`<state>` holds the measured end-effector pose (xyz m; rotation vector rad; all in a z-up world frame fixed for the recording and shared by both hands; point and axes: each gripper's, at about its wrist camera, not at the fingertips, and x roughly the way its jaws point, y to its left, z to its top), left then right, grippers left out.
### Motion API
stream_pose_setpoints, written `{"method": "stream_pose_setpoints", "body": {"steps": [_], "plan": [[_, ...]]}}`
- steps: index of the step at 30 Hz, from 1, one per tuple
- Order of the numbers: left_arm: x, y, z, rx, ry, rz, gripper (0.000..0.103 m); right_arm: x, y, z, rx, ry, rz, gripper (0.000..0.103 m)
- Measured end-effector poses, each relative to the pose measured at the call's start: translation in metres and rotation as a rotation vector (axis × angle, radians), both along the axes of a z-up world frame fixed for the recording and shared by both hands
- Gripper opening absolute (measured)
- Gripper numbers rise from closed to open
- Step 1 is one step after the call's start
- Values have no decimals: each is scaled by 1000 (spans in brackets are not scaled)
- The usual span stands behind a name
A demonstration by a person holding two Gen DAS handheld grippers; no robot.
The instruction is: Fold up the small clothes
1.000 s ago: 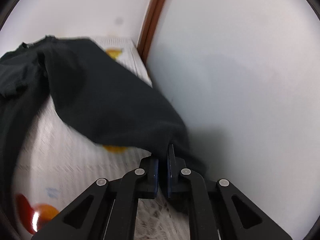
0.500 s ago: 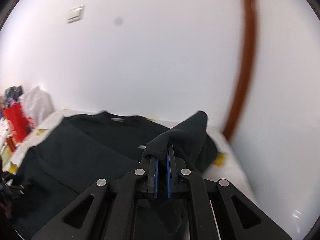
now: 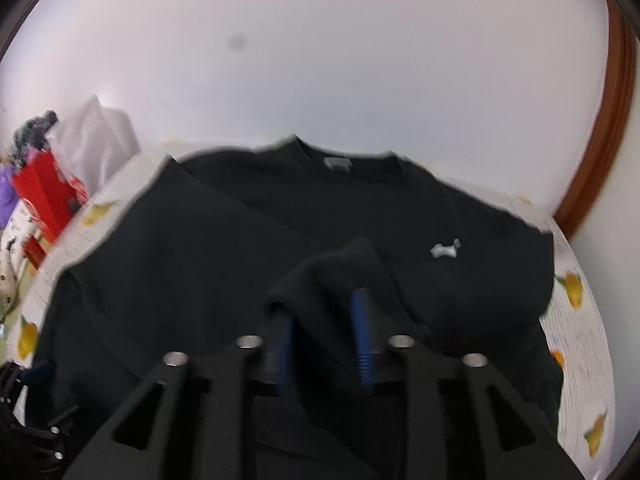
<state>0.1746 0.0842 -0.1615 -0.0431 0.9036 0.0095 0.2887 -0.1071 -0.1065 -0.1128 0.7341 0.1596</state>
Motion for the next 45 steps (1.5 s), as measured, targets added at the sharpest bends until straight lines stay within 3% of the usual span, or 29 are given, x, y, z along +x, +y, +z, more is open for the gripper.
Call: {"method": "stream_pose_setpoints", "body": {"steps": [1,3,4,10,14,15,19,21,30,33,38,40,41,45], "plan": [[0,-1,0,3,2,-3,78,-6,-8,2,16,-10,-18,62],[1,-3,0,9,5,-10,80,-18,-29,11,56,-21,-36,82],[1,-3,0,13,7,-13,80,-26,-40,14,82,-30,-28,86],[-2,-9,18,14,25,-10,80,-66,-109,22,73,-47,-76,88],[7,-37,40,10,16,-56,80,-84,-150,17,105,-43,-126,88],[11,-50,45,16,12,-75,80,-87,-158,14,92,-40,-149,84],[27,-99,61,33,-13,-146,80,-91,-184,-2,43,15,-196,35],[37,-125,66,36,-19,-188,80,-95,-200,-9,50,41,-215,25],[86,-227,53,16,-16,-322,79,-125,-239,-24,3,54,-232,24],[100,-253,44,19,-14,-354,74,-135,-249,-28,-2,52,-239,24],[116,-283,22,115,-11,-363,70,-146,-261,-32,3,49,-247,24],[119,-285,16,137,-8,-355,63,-149,-263,-33,-2,46,-250,25],[120,-287,14,141,-10,-358,49,-149,-264,-34,-1,47,-257,25],[113,-279,26,63,-20,-384,16,-145,-265,-36,17,58,-264,25]]}}
